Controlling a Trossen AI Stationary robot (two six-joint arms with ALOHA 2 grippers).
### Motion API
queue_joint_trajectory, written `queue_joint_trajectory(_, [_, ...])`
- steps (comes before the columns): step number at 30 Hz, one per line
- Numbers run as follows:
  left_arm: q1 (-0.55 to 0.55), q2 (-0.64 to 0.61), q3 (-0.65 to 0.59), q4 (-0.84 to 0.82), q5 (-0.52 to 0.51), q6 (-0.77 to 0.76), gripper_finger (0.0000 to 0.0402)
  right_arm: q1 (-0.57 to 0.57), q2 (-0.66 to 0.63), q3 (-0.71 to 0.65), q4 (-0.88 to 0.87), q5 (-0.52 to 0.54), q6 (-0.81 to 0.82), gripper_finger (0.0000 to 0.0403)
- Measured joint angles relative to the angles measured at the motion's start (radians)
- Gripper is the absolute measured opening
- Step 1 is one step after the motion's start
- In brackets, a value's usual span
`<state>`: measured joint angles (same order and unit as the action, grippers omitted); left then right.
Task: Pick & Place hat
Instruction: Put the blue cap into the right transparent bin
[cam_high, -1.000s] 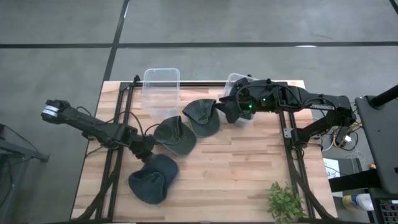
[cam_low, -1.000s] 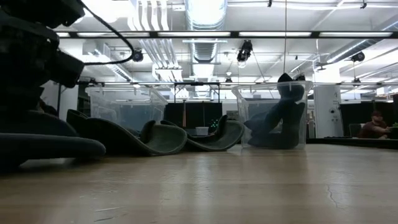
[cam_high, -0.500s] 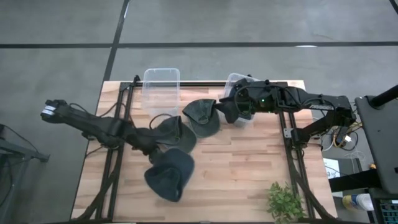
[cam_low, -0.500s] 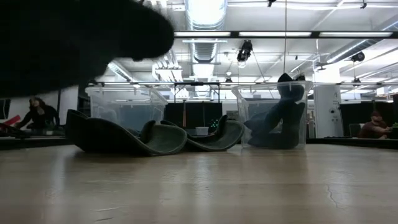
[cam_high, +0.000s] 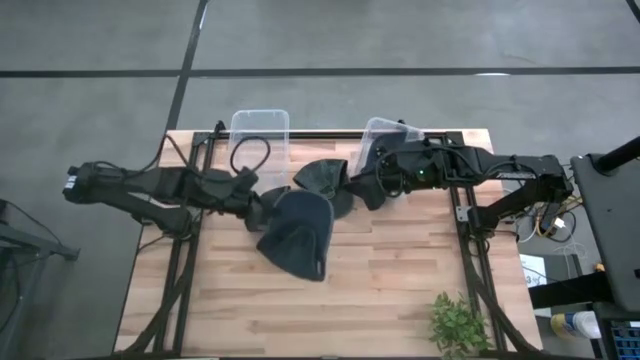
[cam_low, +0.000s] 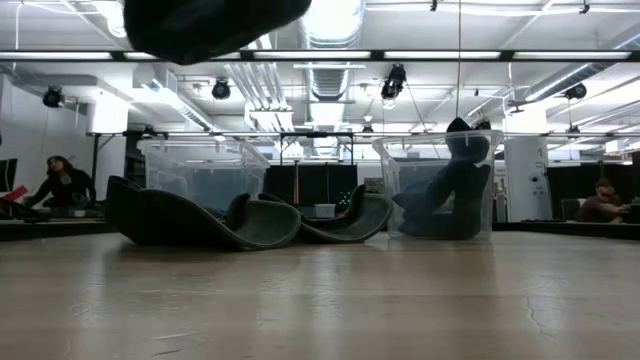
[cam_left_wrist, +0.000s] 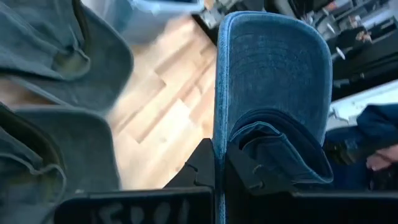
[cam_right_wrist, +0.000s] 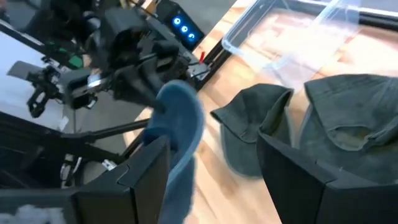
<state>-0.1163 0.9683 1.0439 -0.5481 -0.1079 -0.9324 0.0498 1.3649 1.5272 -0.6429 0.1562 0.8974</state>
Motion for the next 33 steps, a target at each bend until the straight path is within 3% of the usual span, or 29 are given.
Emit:
queue_joint_trajectory(9, [0.092,0.0,0.012,0.038,-0.024,0.016,0.0007,0.077,0.015,-0.005,0.057,0.027,0.077,0.0233])
queue_joint_trajectory(20, [0.097,0.001,0.012,0.088,0.002,0.029,0.0007,0.091,0.153,-0.006,0.115,0.045,0.139,0.0225])
queue_joint_trajectory(25, [0.097,-0.002,0.011,0.08,0.012,0.033,0.0007,0.095,0.188,-0.006,0.163,0.044,0.14,0.0192])
queue_joint_trajectory(33, [0.097,-0.007,0.011,0.043,0.021,0.04,0.0007,0.094,0.167,-0.003,0.157,0.054,0.131,0.0102])
